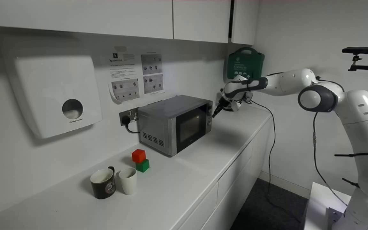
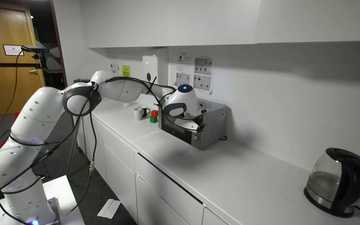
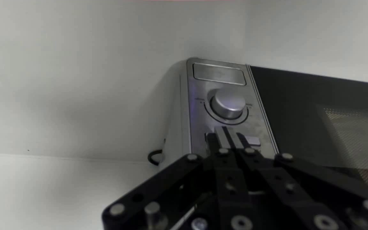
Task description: Press a button on the microwave
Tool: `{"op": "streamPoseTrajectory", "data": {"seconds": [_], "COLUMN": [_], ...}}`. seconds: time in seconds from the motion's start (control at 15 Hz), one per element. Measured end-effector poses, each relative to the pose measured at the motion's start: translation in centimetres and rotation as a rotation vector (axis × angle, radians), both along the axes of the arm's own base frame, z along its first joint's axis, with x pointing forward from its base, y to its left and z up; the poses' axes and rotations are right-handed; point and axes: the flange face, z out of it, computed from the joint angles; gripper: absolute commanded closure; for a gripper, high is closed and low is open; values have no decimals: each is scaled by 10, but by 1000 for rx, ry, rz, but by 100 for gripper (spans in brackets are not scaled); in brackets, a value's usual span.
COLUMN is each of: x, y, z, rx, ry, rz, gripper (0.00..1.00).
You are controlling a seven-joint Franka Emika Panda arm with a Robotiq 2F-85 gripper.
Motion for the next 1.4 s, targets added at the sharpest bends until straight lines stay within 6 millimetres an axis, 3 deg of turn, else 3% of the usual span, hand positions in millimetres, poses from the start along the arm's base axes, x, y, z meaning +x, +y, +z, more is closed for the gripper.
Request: {"op": "streamPoseTrajectory", "data": {"seconds": [0.27, 0.6, 1.0, 1.4], "x": [-38, -118, -220, -309], "y": [-32, -64, -70, -69], "z": [15, 52, 89, 98], "rx": [-2, 33, 187, 317], "ry": [76, 135, 102, 53], "rz": [11, 35, 63, 80], "gripper": [100, 100, 100, 100]}}
